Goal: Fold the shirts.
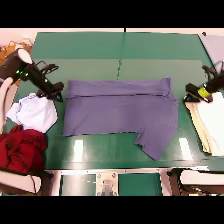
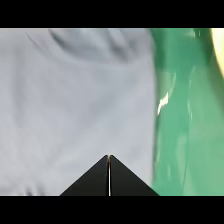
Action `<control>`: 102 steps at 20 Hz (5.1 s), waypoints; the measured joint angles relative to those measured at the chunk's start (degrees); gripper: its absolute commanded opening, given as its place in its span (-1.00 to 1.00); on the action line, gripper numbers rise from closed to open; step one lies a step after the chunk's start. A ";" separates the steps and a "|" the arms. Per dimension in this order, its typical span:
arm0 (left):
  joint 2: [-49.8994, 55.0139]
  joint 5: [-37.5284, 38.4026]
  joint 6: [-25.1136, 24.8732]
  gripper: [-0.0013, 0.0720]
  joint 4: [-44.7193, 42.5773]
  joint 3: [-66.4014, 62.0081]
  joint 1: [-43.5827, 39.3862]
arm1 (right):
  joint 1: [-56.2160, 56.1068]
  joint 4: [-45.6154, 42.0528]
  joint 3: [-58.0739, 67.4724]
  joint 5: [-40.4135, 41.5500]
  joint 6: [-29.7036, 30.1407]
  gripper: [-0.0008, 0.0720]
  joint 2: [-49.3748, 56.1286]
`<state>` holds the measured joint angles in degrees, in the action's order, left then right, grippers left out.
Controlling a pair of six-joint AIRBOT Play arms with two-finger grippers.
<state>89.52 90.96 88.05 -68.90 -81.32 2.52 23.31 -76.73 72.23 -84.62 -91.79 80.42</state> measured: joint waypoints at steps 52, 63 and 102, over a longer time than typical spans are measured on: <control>7.17 -38.77 4.81 0.80 0.00 0.28 -9.77 | -10.40 20.44 5.16 27.10 -0.11 -0.10 13.99; 10.64 -11.87 6.34 0.99 0.17 -16.37 0.85 | 4.00 20.28 18.62 6.43 15.17 0.96 22.49; 34.67 -42.77 -4.31 -0.91 26.58 -27.15 -41.51 | -10.14 29.59 34.32 -11.34 14.21 -0.93 10.25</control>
<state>124.18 48.18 83.74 -42.33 -108.47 -38.98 13.17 -47.13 106.54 -95.96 -77.58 90.67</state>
